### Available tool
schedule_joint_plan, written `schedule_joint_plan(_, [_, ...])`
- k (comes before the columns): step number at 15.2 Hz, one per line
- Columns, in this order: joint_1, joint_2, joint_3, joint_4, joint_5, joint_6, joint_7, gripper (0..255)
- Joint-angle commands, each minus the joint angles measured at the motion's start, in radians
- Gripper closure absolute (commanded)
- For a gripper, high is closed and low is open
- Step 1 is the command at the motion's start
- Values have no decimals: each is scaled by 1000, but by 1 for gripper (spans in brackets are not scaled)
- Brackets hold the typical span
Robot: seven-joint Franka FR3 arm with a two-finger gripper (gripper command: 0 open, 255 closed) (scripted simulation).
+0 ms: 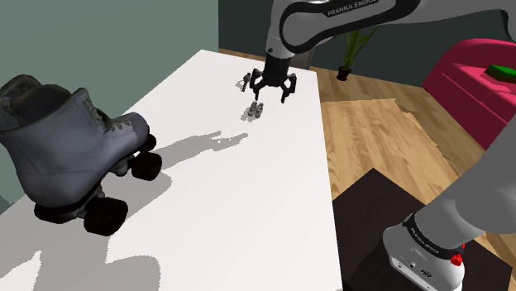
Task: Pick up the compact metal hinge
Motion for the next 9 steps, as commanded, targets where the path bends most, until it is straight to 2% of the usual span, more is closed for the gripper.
schedule_joint_plan(1, [11, 81, -10, 62, -33, 12, 60, 0])
schedule_joint_plan(5, [42, 244, -41, 226, -83, 2, 161, 0])
schedule_joint_plan(9, [48, 279, -49, 229, -92, 32, 175, 0])
